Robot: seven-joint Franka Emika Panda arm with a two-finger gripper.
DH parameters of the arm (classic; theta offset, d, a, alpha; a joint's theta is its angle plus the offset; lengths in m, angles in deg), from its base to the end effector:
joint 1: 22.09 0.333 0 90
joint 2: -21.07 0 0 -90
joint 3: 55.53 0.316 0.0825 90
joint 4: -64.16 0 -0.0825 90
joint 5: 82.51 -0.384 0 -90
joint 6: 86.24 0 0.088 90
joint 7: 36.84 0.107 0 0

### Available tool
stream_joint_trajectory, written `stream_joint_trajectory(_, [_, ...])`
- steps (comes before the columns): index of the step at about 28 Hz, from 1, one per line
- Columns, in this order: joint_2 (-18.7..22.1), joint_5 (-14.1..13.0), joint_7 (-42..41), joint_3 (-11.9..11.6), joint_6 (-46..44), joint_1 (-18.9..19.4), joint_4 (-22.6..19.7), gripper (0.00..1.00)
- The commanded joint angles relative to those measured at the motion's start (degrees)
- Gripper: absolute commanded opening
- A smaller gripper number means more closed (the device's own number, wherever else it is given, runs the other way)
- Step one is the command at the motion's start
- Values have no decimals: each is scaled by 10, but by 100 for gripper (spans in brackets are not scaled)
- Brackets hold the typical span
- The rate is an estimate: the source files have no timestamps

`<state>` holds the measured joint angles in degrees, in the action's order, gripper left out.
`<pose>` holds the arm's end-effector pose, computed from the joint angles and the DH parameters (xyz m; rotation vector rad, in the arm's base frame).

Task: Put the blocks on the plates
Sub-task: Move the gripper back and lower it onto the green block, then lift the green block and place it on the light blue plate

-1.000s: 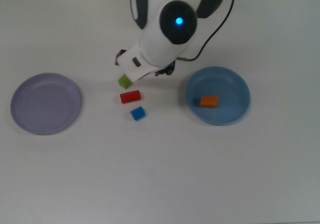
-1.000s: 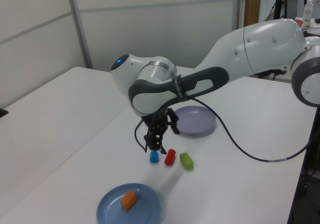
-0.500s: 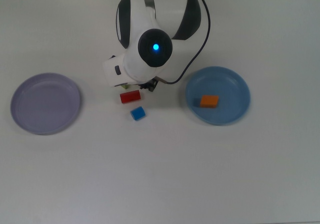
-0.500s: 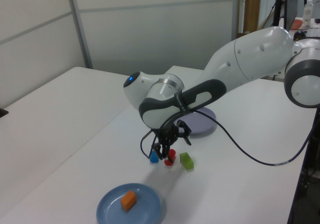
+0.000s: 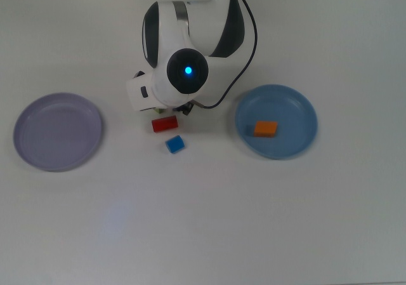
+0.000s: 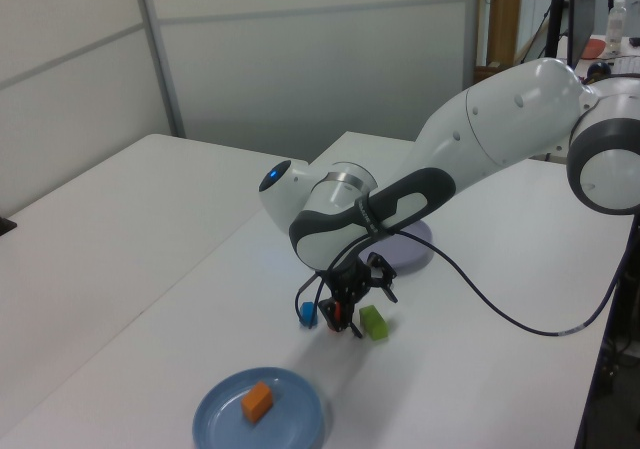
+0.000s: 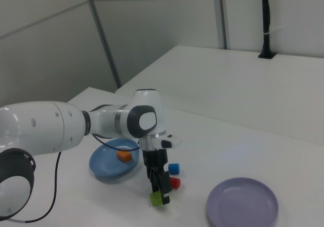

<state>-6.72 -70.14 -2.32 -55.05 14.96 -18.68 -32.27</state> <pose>0.6244 0.0231 0.2951 2.7206 -0.6219 -0.4443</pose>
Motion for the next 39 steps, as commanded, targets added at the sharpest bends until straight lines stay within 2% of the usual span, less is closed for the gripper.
stream_joint_trajectory(1, [13, -6, -26, -4, 20, 4, -24, 34])
stream_joint_trajectory(3, [13, -9, -32, -4, 20, 4, -23, 0])
stream_joint_trajectory(15, [20, -11, -59, -3, 20, 4, -14, 0])
stream_joint_trajectory(26, [35, -15, -65, 7, 17, 6, 32, 0])
stream_joint_trajectory(32, [36, -16, -72, 32, 18, 8, 69, 0])
stream_joint_trajectory(34, [35, -17, -72, 50, 19, 9, 77, 0])
stream_joint_trajectory(38, [31, -17, -73, 69, 23, 9, 87, 0])
stream_joint_trajectory(39, [30, -16, -73, 84, 36, 10, 90, 0])
